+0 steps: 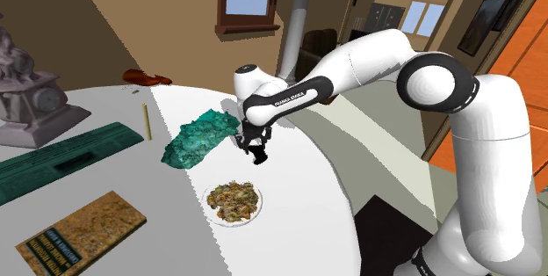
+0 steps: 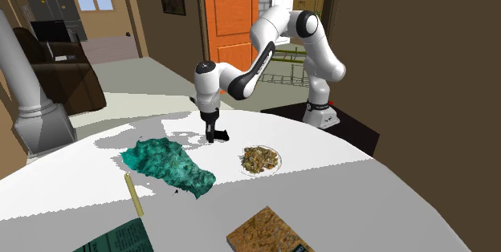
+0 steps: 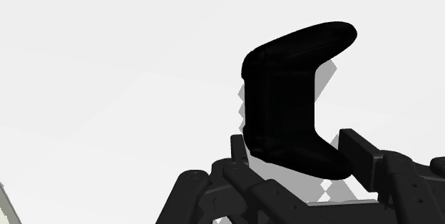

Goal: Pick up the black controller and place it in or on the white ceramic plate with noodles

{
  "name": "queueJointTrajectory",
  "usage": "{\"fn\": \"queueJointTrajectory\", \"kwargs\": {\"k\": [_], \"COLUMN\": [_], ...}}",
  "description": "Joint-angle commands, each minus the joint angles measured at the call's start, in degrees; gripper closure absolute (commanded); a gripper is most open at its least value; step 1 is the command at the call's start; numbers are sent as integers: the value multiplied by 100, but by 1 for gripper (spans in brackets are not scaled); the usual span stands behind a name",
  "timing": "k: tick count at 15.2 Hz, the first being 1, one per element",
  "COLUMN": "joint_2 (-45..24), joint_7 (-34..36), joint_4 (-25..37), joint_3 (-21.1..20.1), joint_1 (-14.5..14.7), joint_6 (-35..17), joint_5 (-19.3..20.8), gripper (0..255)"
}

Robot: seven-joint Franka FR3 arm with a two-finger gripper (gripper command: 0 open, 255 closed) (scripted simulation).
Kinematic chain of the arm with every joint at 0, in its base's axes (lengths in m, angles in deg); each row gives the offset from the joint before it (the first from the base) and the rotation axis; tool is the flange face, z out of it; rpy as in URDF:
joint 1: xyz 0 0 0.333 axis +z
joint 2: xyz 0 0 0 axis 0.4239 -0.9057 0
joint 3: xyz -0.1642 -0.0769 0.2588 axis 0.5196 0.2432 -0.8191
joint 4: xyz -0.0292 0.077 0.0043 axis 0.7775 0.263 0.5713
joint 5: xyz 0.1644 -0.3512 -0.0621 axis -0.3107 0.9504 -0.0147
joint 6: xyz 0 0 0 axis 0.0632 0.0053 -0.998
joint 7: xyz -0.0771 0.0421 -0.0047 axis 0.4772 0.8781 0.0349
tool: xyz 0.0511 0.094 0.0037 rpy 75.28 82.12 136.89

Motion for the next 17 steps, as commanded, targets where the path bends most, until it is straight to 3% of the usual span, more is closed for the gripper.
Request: {"fn": "queueJointTrajectory", "kwargs": {"k": [1,6,17], "joint_2": [0,-2,406], "joint_7": [0,0,-188], "joint_4": [-1,1,244], "joint_3": [0,0,-64], "joint_1": [0,0,-21], "joint_6": [0,-1,627], "joint_5": [0,0,-142], "gripper": [255,255,255]}}
